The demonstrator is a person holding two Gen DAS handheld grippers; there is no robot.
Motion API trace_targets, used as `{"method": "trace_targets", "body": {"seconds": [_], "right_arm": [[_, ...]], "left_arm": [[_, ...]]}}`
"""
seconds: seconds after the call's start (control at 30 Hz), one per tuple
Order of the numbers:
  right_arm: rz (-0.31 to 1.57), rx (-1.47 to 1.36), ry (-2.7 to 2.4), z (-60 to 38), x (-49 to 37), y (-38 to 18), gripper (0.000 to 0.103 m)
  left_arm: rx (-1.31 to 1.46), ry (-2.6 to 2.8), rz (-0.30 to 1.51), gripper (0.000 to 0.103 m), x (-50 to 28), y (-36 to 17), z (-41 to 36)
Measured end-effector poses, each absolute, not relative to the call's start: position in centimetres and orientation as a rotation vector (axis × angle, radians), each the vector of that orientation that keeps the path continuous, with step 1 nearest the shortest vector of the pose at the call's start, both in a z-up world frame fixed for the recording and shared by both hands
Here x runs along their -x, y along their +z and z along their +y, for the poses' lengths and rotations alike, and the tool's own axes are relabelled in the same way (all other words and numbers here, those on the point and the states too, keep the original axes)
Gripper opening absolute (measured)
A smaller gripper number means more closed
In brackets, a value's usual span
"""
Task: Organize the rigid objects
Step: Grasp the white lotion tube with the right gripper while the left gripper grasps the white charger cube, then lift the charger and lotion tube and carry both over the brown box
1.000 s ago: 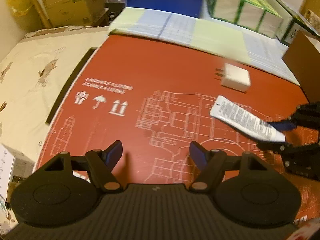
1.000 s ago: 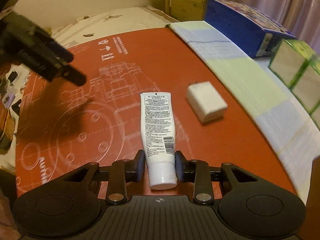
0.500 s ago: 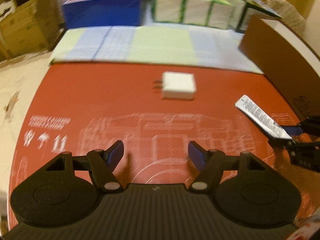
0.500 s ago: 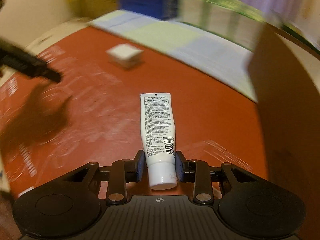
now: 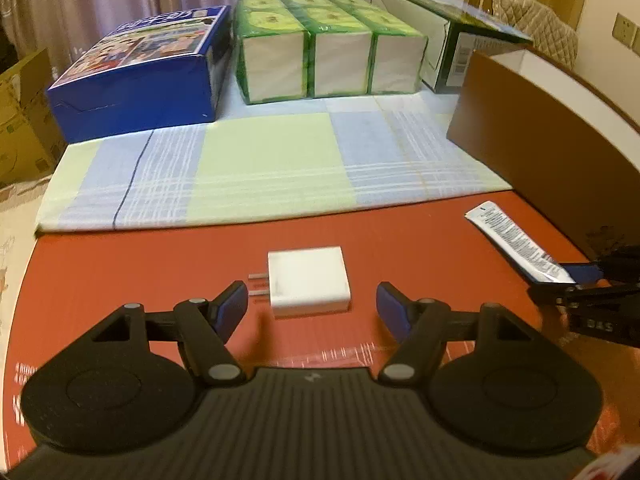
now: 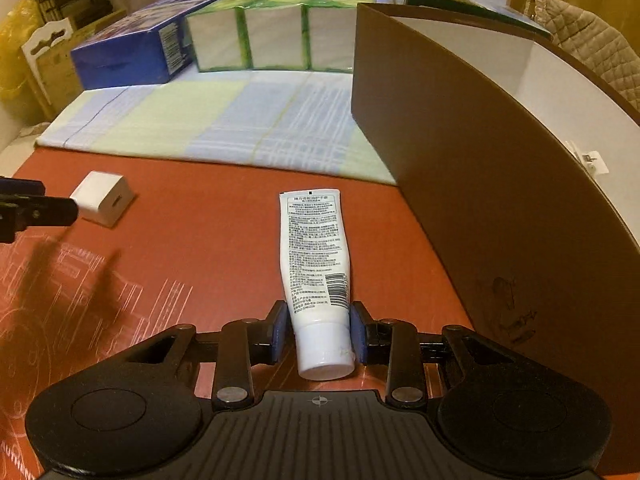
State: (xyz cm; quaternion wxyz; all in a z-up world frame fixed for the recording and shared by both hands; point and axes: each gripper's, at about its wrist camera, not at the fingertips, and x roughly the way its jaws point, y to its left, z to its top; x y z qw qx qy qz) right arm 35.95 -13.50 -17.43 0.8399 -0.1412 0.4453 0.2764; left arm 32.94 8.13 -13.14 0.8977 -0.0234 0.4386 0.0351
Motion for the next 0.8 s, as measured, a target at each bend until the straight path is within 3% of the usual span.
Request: {"method": "trace_targets", "body": {"seconds": [0.2,0.3,0.37,0.47,0.67,0.7,0.73,0.8], "right_arm": [[0.966,0.258,0.566,-13.6,-36.9,-17.2,0.03],[0.984,0.214,0.558,-13.7,-37.6,-17.1,0.035],[0.98,0.19,0.557,-13.7,-38.0,-17.0,0.041],[0.981,0.21,0.56,-13.2,-38.4,-17.1,0.049],[0.963,0.262,0.58,-12.4,-38.4,-17.6,0.048],[0.957,0.28,0.582,-12.3,-38.3,-17.6,0.045],[0.944,0.303,0.585,-12.1,-38.2,-17.6,0.035],[0.949,0.301,0.592,-12.0,-38.1,-17.6,0.035]], "left_arm": [[0.013,0.057,0.94,0.058,-34.8,-14.5,7.9],[0.001,0.063,0.956,0.055,-35.1,-15.0,7.9],[-0.008,0.068,0.95,0.047,-35.1,-15.0,8.1],[-0.009,0.064,0.952,0.047,-35.2,-15.0,8.2],[-0.013,0.06,0.959,0.047,-35.0,-14.9,8.1],[-0.014,0.057,0.961,0.047,-34.9,-14.9,8.0],[-0.016,0.054,0.962,0.047,-34.7,-14.9,7.9],[-0.02,0.05,0.963,0.047,-34.4,-14.8,7.7]]}}
